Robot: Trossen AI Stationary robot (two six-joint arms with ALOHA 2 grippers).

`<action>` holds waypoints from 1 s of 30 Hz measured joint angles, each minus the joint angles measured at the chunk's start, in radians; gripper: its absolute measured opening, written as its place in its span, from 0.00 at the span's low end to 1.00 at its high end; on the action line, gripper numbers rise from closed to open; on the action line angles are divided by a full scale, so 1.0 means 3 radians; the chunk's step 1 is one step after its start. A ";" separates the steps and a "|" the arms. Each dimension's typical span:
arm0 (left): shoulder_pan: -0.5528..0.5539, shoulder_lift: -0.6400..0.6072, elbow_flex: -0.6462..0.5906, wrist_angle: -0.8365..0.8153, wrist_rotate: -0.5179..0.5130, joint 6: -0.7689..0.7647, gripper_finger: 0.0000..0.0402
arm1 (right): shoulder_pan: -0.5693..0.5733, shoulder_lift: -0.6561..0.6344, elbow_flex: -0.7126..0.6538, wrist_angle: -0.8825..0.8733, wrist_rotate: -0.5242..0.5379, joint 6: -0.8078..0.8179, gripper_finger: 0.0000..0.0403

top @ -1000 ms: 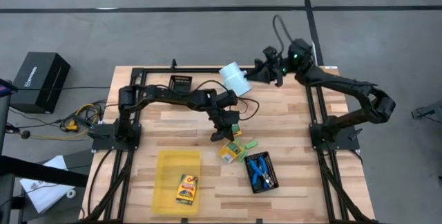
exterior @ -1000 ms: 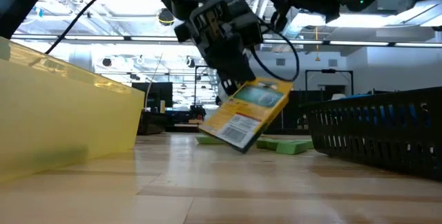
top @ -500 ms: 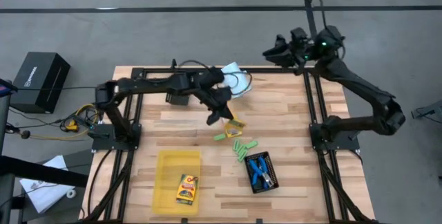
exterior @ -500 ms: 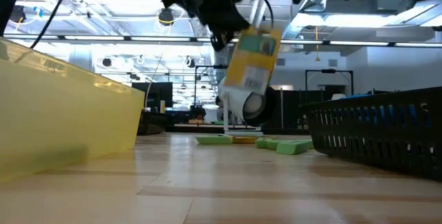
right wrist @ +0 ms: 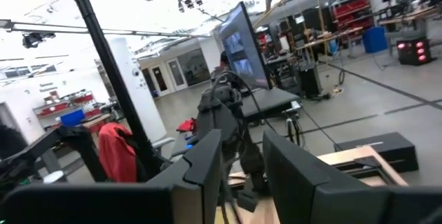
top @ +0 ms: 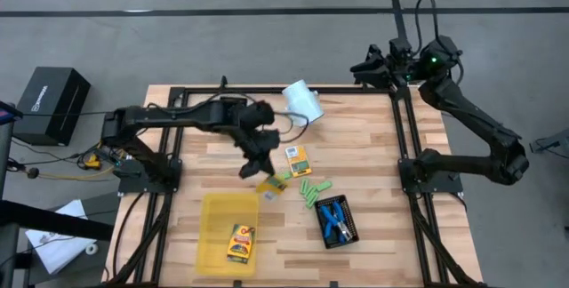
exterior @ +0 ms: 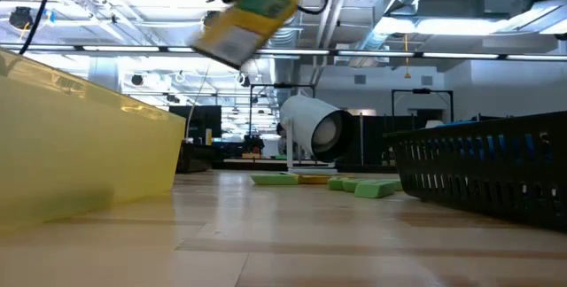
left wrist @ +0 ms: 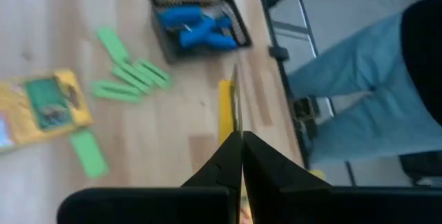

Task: Pick & Place School Supplies
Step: Put the yellow crayon box into the yellow bin

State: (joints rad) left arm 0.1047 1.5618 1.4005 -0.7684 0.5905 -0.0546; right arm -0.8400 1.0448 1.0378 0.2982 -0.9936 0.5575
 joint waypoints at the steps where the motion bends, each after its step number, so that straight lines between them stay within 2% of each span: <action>1: -0.0056 -0.0050 -0.0061 -0.0004 0.0001 -0.0064 0.00 | 0.0022 0.0011 0.0000 0.0002 0.0000 0.0000 0.25; 12: -0.0906 -0.0629 -0.0932 0.0122 -0.0164 -0.1298 0.00 | 0.0324 0.0131 -0.0006 -0.0013 -0.0003 -0.0077 0.25; 16: -0.1187 -0.0785 -0.1352 0.0415 -0.0191 -0.1761 0.00 | 0.0407 0.0185 -0.0003 0.0010 -0.0006 -0.0088 0.25; 22: -0.1428 -0.0826 -0.2000 0.1275 -0.0110 -0.2426 0.00 | 0.0515 0.0226 -0.0002 0.0010 -0.0002 -0.0081 0.25; 26: -0.1505 -0.0825 -0.2355 0.1627 -0.0001 -0.2901 0.05 | 0.0555 0.0231 -0.0004 0.0096 -0.0003 0.0003 0.25; 30: -0.1549 -0.0822 -0.2437 0.1660 0.0000 -0.2989 0.17 | 0.0552 0.0230 -0.0004 0.0196 -0.0001 0.0090 0.25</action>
State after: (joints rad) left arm -0.3599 1.3151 0.6693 -0.2704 0.5905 -0.9512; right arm -0.6743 1.1140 1.0367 0.3570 -0.9939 0.5846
